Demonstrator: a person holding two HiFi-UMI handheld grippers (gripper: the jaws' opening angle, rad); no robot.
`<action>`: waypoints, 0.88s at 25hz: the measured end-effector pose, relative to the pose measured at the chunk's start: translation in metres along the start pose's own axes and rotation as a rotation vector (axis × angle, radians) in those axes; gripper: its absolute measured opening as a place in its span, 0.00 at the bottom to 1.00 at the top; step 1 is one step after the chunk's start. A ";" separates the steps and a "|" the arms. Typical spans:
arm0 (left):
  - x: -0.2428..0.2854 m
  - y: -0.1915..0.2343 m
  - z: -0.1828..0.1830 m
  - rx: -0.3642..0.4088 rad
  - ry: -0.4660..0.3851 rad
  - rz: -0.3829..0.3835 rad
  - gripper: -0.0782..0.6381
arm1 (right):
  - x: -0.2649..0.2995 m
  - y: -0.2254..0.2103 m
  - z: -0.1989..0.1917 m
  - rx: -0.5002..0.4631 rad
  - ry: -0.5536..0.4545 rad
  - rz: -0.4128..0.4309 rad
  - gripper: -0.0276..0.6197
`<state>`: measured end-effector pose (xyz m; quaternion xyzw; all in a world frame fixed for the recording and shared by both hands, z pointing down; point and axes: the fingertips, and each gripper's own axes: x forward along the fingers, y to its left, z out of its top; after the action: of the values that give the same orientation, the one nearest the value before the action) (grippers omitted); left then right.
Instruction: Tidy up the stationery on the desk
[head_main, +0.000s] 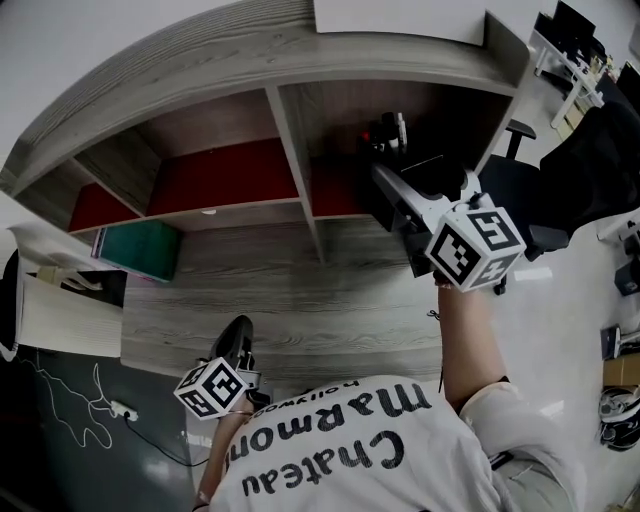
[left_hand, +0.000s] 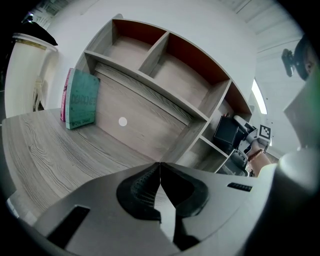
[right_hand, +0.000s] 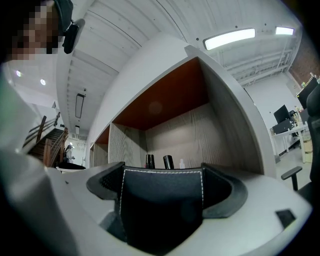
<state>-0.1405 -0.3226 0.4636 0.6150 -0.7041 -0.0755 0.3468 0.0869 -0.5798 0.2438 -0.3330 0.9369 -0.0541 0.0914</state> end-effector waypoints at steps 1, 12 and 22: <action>0.000 0.000 -0.001 0.000 0.002 0.003 0.13 | 0.001 0.000 -0.001 0.004 0.001 0.002 0.76; 0.000 0.003 -0.008 -0.004 0.023 0.012 0.13 | 0.007 0.000 -0.008 0.003 0.005 0.004 0.76; 0.003 0.008 -0.013 -0.019 0.037 0.006 0.13 | 0.015 0.015 -0.020 -0.111 0.024 0.019 0.76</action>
<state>-0.1397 -0.3196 0.4787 0.6110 -0.6985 -0.0695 0.3658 0.0616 -0.5768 0.2591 -0.3278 0.9427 -0.0052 0.0621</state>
